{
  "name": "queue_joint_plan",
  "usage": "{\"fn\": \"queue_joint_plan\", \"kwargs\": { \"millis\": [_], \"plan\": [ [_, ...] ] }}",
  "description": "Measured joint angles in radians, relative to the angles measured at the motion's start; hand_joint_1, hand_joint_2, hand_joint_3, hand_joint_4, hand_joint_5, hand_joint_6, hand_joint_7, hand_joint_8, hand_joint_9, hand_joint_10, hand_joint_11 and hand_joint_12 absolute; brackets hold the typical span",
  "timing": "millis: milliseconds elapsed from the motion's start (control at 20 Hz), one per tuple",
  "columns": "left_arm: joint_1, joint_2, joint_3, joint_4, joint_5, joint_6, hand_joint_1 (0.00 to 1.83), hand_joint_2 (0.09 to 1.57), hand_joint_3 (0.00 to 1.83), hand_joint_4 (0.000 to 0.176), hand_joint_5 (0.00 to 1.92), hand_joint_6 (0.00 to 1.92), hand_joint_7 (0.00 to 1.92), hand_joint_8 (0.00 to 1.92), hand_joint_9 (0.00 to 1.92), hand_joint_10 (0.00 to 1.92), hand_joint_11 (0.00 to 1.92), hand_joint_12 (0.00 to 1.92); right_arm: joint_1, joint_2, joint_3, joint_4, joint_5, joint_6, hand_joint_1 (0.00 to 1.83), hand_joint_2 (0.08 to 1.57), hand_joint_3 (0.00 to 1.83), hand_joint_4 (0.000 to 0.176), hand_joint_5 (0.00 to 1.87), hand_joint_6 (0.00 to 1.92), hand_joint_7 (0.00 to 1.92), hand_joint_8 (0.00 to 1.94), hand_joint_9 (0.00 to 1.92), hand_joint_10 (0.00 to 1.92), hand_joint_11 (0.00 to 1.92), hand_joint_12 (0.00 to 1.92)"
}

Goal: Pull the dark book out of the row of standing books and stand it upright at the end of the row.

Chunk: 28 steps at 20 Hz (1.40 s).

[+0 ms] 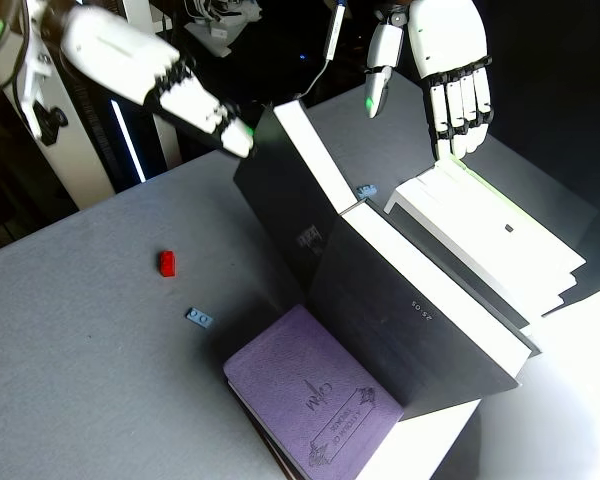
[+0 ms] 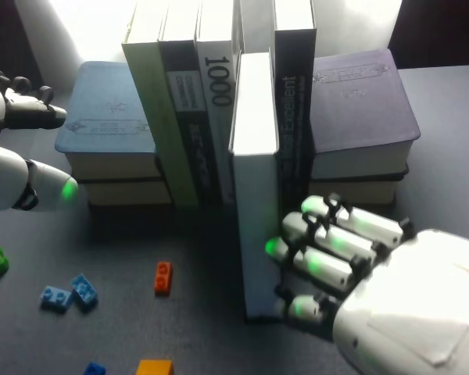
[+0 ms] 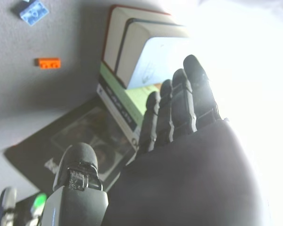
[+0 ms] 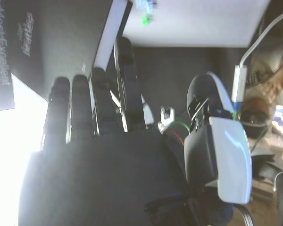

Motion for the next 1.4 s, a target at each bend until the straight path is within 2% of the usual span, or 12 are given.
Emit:
{"fn": "queue_joint_plan", "kwargs": {
  "millis": [200, 350, 450, 550, 600, 750, 900, 1100, 1150, 1300, 1400],
  "plan": [
    [0.0, 0.0, 0.0, 0.0, 0.0, 0.0, 0.0, 1.25, 0.0, 0.0, 0.04, 0.0, 0.05, 0.0, 0.05, 0.0, 0.0, 0.36, -0.021, -0.021, 0.038, -0.009, -0.023, 0.01, 0.0, 1.19, 0.0, 0.009, 0.6, 0.0, 0.11, 0.0, 0.0, 0.0, 0.0, 0.0],
    [0.0, 0.0, 0.0, 0.001, 0.001, 0.0, 0.0, 1.25, 0.0, 0.0, 0.05, 0.0, 0.06, 0.0, 0.08, 0.01, 0.0, 0.41, -0.06, -0.029, 0.04, 0.006, -0.045, 0.01, 0.0, 1.19, 0.0, 0.021, 0.6, 0.0, 0.1, 0.0, 0.0, 0.0, 0.0, 0.0],
    [0.0, 0.0, 0.0, 0.0, 0.0, 0.0, 0.0, 1.24, 0.0, 0.0, 0.06, 0.0, 0.07, 0.0, 0.09, 0.01, 0.0, 0.44, -0.062, -0.029, 0.035, 0.001, -0.033, 0.013, 0.0, 1.19, 0.01, 0.017, 0.61, 0.01, 0.11, 0.0, 0.0, 0.0, 0.0, 0.0],
    [0.0, 0.0, 0.0, 0.001, 0.001, 0.0, 0.0, 1.23, 0.0, 0.0, 0.07, 0.0, 0.09, 0.0, 0.09, 0.0, 0.0, 0.45, -0.062, -0.021, -0.004, 0.003, 0.027, 0.016, 0.0, 1.19, 0.0, 0.01, 0.61, 0.01, 0.11, 0.0, 0.0, 0.0, 0.0, 0.0],
    [0.0, 0.0, 0.0, 0.001, 0.001, 0.0, 0.0, 1.23, 0.0, 0.0, 0.09, 0.01, 0.1, 0.0, 0.1, 0.0, 0.0, 0.48, -0.062, -0.016, -0.018, 0.002, 0.039, 0.014, 0.0, 1.2, 0.01, 0.0, 0.62, 0.01, 0.11, 0.0, 0.0, 0.0, 0.0, 0.0],
    [0.0, 0.0, 0.0, 0.001, 0.0, 0.0, 0.0, 1.25, 0.0, 0.0, 0.07, 0.0, 0.07, 0.0, 0.08, 0.0, 0.0, 0.41, -0.062, 0.005, -0.079, 0.003, 0.084, -0.024, 0.0, 1.2, 0.01, 0.0, 0.61, 0.01, 0.1, 0.0, 0.0, 0.0, 0.0, 0.0],
    [-0.001, 0.0, 0.0, 0.001, 0.0, 0.0, 0.0, 1.22, 0.0, 0.0, 0.09, 0.0, 0.1, 0.01, 0.1, 0.0, 0.0, 0.5, -0.055, 0.022, -0.085, 0.007, 0.123, -0.037, 0.0, 1.19, 0.0, 0.0, 0.62, 0.01, 0.13, 0.01, 0.0, 0.0, 0.0, 0.0],
    [-0.003, 0.0, 0.001, 0.001, 0.0, 0.0, 0.0, 1.23, 0.0, 0.0, 0.04, 0.0, 0.07, 0.0, 0.09, 0.0, 0.0, 0.44, -0.006, 0.056, -0.071, 0.016, 0.209, -0.076, 0.0, 1.2, 0.0, 0.01, 0.6, 0.0, 0.14, 0.01, 0.0, 0.0, 0.0, 0.0],
    [-0.003, 0.0, 0.001, 0.002, 0.0, 0.0, 0.0, 1.25, 0.01, 0.0, 0.05, 0.0, 0.08, 0.0, 0.09, 0.0, 0.0, 0.39, -0.002, 0.06, -0.069, 0.023, 0.22, -0.091, 0.0, 1.19, 0.0, 0.005, 0.62, 0.01, 0.14, 0.01, 0.0, 0.0, 0.0, 0.0],
    [-0.003, 0.0, 0.002, 0.002, 0.001, 0.0, 0.0, 1.24, 0.0, 0.0, 0.08, 0.01, 0.09, 0.0, 0.11, 0.0, 0.0, 0.44, -0.039, 0.078, -0.043, 0.023, 0.23, -0.106, 0.0, 1.2, 0.0, 0.0, 0.62, 0.01, 0.16, 0.02, 0.0, 0.0, 0.0, 0.0],
    [-0.003, 0.0, 0.001, 0.002, 0.001, 0.0, 0.0, 1.23, 0.0, 0.0, 0.09, 0.0, 0.09, 0.0, 0.11, 0.0, 0.0, 0.46, -0.069, 0.091, 0.013, 0.038, 0.229, -0.085, 0.0, 1.21, 0.01, 0.0, 0.62, 0.01, 0.16, 0.02, 0.0, 0.0, 0.0, 0.0]
  ]
}}
